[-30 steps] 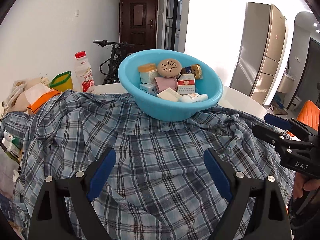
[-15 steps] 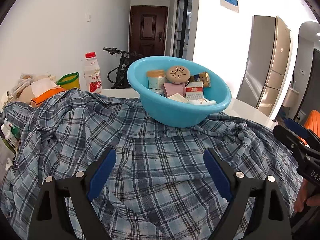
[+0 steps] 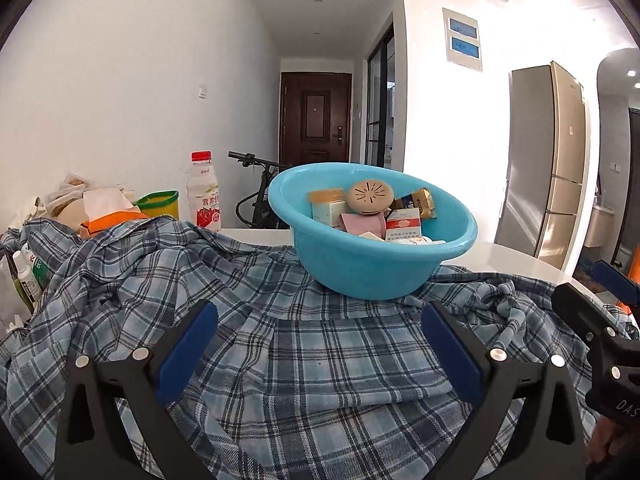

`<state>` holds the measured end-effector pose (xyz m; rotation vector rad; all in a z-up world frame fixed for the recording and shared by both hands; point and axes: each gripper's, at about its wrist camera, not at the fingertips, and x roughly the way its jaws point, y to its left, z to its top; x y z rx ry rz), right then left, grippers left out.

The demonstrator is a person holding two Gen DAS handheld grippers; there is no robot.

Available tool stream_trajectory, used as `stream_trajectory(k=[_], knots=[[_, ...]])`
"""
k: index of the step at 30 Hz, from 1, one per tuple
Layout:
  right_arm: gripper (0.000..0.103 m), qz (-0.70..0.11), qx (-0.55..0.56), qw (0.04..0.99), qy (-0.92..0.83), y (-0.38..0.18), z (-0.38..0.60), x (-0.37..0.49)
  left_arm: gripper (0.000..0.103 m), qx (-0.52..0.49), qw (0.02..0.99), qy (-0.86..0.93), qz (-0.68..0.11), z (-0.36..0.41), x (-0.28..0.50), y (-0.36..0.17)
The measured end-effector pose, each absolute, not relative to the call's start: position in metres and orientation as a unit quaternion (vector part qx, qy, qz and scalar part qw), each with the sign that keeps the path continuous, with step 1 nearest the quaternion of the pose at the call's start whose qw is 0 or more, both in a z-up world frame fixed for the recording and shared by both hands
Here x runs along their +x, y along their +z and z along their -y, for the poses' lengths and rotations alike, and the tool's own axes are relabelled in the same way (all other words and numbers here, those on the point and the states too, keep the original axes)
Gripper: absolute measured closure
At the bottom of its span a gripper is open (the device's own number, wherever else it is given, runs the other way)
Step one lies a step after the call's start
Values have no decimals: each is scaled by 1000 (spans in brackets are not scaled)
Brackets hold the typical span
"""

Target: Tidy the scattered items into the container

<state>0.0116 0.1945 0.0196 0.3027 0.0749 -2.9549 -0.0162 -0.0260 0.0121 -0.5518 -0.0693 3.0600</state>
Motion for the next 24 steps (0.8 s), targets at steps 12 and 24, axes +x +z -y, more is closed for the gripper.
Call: stream_trajectory(k=[12, 24], knots=[[0, -53, 146, 76, -985, 6, -185, -7, 0, -164, -1, 986, 20, 30, -15, -1], [0, -17, 147, 45, -988, 7, -202, -1, 0, -146, 21, 989, 0, 19, -8, 1]])
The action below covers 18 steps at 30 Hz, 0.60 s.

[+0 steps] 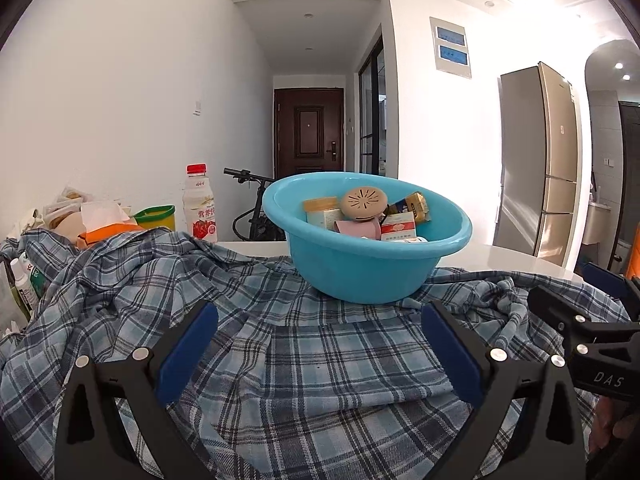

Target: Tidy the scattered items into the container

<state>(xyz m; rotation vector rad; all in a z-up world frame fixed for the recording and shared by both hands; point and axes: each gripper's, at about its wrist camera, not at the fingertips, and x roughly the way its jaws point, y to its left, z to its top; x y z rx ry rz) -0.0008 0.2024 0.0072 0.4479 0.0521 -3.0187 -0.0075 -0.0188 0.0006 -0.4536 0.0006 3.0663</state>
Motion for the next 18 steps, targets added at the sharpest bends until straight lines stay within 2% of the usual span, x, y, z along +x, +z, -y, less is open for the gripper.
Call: stream_trajectory(k=[18], knots=[[0, -23, 150, 49, -987, 8, -206, -3, 0, -146, 2, 989, 2, 23, -5, 1]])
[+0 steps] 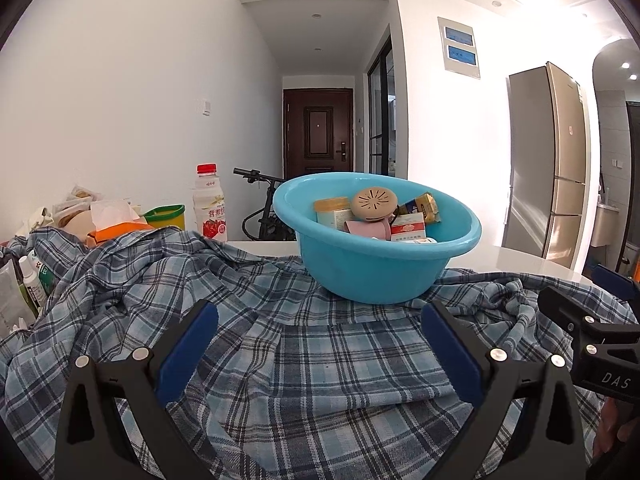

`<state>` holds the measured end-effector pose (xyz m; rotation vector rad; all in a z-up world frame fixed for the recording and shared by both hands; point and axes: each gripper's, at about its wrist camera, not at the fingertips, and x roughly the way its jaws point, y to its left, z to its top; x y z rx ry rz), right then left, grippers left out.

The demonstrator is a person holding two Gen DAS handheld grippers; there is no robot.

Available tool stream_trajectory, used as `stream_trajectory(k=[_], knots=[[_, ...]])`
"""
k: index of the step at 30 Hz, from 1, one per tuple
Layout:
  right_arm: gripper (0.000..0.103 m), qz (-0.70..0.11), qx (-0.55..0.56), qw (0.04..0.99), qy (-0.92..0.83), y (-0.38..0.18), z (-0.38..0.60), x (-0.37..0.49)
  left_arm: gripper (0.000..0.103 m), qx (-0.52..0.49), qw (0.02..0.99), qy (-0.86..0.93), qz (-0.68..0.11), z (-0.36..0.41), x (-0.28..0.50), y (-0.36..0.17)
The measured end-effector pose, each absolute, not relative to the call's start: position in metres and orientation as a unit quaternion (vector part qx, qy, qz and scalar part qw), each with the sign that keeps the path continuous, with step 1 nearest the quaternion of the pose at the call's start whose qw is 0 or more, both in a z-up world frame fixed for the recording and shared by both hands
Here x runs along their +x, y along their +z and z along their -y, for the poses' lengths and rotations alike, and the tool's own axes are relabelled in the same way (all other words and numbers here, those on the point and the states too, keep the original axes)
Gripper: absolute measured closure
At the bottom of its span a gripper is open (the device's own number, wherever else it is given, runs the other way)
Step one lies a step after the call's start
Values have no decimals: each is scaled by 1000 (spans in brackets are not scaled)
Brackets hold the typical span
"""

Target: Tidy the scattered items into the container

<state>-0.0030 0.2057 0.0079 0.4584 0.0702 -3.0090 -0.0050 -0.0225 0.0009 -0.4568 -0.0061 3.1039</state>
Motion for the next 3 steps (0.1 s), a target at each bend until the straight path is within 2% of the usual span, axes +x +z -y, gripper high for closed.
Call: stream_trajectory(k=[3], knots=[[0, -24, 151, 49, -987, 8, -206, -3, 0, -145, 1, 989, 1, 23, -4, 1]])
